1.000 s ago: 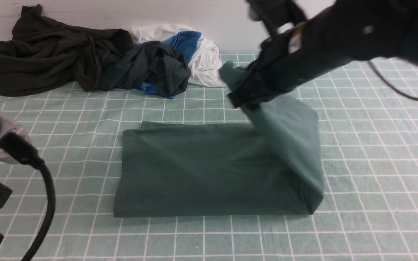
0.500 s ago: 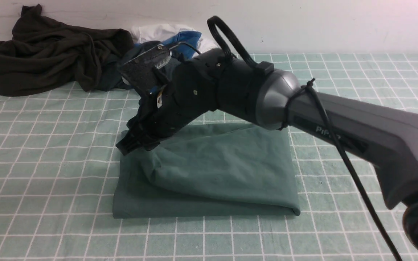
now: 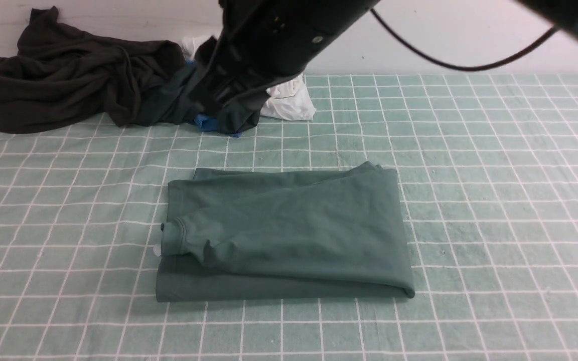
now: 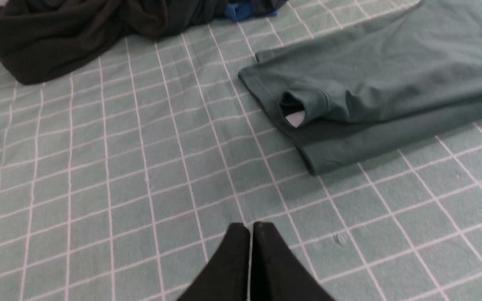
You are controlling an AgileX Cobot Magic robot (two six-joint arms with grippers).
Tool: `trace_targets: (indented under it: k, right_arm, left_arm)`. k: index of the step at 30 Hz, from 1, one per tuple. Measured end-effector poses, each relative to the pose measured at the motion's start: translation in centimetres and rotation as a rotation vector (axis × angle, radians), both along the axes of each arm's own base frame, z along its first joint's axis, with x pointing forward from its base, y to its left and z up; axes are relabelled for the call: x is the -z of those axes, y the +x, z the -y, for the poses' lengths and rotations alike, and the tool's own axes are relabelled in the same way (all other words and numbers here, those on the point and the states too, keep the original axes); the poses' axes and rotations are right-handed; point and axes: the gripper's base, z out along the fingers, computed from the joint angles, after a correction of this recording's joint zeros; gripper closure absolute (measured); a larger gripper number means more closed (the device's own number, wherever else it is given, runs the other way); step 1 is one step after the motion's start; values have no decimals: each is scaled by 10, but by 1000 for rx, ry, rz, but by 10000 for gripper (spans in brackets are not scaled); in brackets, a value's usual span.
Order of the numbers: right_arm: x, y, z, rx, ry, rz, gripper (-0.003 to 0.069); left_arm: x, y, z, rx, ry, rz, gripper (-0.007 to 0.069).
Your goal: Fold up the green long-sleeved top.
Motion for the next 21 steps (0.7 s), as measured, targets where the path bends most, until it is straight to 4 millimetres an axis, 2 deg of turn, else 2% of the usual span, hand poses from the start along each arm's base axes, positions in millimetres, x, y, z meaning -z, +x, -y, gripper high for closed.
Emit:
trace_targets:
  k: [2,3,4,6,9,10,14,17,21]
  right_arm:
    - [-8,-14,14,1,1,4,541]
    - [-9,-16,17,1,0,4,550]
    - [-12,-25,26,0,-3,0,608]
    - [-20,-47,49,7,21,17,656]
    - [-24,-66,69,26,75,54,669]
    - [-26,-79,84,40,107,76,670]
    - [-27,-107,117,86,191,152,671]
    - [-17,-125,142,135,244,212,671]
    - [-5,-140,163,172,251,246,671]
  left_arm:
    - [3,-2,-1,-3,-7,9,628]
    - [3,-2,-1,-3,-7,13,628]
    - [3,-3,-1,-4,-9,16,628]
    - [3,-3,-1,-4,-9,18,628]
    - [3,-3,-1,-4,-9,20,628]
    - [3,-3,-1,-4,-9,20,628]
    - [3,-3,-1,-3,-9,21,628]
    - [3,-3,-1,-3,-9,21,628]
    - [3,-3,-1,-4,-11,21,628]
